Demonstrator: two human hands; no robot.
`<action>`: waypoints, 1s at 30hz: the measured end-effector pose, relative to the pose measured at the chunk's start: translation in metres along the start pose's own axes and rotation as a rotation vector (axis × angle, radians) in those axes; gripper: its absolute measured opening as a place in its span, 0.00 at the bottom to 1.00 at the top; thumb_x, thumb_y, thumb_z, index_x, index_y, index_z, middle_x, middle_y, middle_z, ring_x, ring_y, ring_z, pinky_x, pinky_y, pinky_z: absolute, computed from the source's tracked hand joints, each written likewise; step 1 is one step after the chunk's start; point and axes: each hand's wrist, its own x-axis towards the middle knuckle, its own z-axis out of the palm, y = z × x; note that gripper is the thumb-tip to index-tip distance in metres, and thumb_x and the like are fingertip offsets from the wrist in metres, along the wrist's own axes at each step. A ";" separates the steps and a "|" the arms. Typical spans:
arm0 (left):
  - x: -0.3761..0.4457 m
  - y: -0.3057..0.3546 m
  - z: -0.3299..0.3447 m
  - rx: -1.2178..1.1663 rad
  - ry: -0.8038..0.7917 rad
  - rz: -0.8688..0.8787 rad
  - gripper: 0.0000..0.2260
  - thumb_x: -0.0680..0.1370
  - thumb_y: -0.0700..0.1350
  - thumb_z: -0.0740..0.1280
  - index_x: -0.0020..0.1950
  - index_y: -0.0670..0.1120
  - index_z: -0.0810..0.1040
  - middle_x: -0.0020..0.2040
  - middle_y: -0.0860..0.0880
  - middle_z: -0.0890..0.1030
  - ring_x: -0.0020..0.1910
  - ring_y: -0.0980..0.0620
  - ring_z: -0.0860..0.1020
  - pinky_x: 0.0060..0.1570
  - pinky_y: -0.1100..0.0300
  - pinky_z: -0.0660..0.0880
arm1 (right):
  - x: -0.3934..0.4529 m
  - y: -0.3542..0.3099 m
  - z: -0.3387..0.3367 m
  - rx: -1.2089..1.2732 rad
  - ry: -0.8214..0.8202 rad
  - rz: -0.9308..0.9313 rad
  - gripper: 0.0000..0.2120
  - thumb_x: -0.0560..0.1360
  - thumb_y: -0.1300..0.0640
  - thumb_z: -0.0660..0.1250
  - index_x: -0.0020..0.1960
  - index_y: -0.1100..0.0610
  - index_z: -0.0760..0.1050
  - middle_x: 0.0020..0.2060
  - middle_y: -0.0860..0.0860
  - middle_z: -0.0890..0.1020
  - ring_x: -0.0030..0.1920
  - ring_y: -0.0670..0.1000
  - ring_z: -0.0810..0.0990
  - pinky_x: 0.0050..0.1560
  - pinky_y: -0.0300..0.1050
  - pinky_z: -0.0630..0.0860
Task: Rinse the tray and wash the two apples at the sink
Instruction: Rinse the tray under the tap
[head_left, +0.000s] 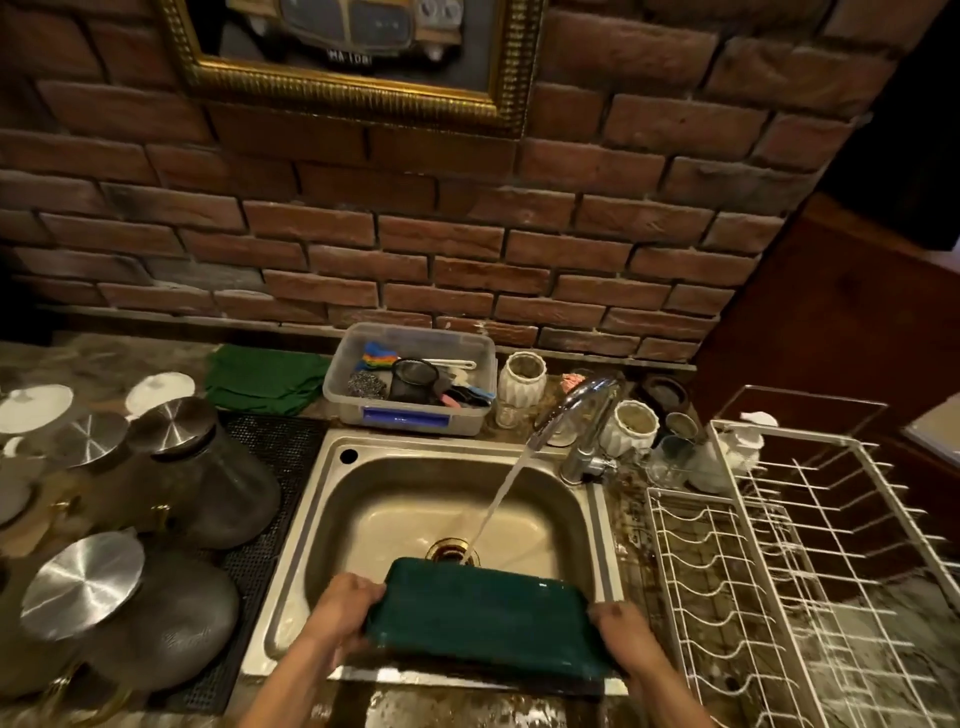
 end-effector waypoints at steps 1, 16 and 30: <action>-0.008 -0.004 0.004 0.004 0.002 0.029 0.13 0.82 0.38 0.63 0.38 0.37 0.76 0.33 0.39 0.78 0.30 0.45 0.78 0.27 0.61 0.74 | -0.006 0.008 0.000 0.041 0.010 -0.026 0.13 0.81 0.67 0.58 0.45 0.67 0.80 0.42 0.66 0.83 0.42 0.57 0.81 0.42 0.46 0.75; -0.078 -0.104 0.052 0.180 -0.041 0.023 0.10 0.82 0.38 0.62 0.41 0.45 0.70 0.33 0.46 0.75 0.30 0.51 0.71 0.27 0.61 0.67 | -0.072 0.134 0.007 0.370 0.226 0.015 0.17 0.80 0.67 0.62 0.67 0.62 0.77 0.58 0.60 0.83 0.57 0.61 0.82 0.64 0.58 0.77; -0.067 -0.158 0.056 0.270 0.104 0.005 0.10 0.79 0.42 0.68 0.38 0.43 0.73 0.37 0.44 0.79 0.36 0.45 0.77 0.39 0.56 0.76 | -0.082 0.142 0.033 0.205 0.328 0.042 0.15 0.80 0.62 0.64 0.65 0.55 0.79 0.60 0.56 0.83 0.54 0.56 0.80 0.55 0.52 0.80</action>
